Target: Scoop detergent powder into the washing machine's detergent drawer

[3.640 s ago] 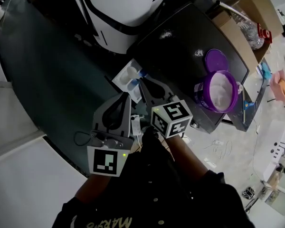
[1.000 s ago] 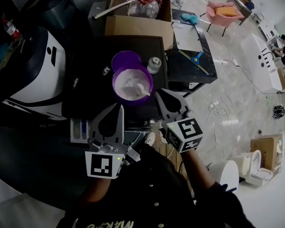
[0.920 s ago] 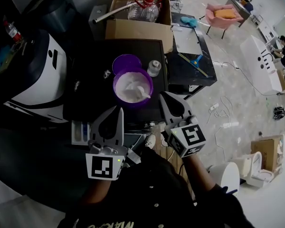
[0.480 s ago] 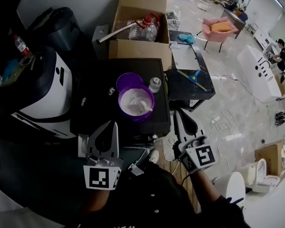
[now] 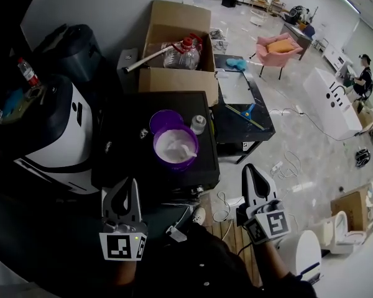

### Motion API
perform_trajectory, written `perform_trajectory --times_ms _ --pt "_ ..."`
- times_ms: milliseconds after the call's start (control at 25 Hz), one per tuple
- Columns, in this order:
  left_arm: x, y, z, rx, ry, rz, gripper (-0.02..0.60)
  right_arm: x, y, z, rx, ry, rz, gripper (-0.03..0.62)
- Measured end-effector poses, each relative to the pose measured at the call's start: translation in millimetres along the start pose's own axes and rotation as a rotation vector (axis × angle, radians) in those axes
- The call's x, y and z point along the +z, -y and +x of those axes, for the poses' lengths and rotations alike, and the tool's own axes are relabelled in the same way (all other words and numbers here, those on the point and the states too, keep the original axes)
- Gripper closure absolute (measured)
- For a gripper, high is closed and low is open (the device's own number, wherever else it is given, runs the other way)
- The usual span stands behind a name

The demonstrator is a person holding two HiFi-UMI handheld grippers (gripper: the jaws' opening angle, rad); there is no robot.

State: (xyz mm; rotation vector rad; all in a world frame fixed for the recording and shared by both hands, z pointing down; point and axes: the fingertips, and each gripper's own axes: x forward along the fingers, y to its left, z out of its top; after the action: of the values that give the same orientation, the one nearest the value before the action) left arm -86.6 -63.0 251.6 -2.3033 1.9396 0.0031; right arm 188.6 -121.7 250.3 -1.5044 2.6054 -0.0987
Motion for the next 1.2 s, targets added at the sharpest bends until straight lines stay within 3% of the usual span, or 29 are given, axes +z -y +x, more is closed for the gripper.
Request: perform_trajectory --times_ms 160,440,880,1200 --pt "-5.4 -3.8 -6.1 0.024 -0.010 -0.004 0.566 -6.0 4.1 -7.1 -0.014 -0.008 0.019 0.560" --pt "-3.5 1.7 -7.5 0.011 -0.014 0.009 0.566 -18.5 4.6 -8.9 -0.009 -0.078 -0.057 0.563" --pt "-5.4 5.9 -6.1 0.004 -0.015 0.017 0.566 -10.3 -8.7 6.1 0.013 -0.059 -0.084 0.564" --pt "-7.8 5.4 -6.4 0.008 -0.018 0.017 0.566 -23.2 -7.8 4.5 0.024 -0.102 -0.131 0.565"
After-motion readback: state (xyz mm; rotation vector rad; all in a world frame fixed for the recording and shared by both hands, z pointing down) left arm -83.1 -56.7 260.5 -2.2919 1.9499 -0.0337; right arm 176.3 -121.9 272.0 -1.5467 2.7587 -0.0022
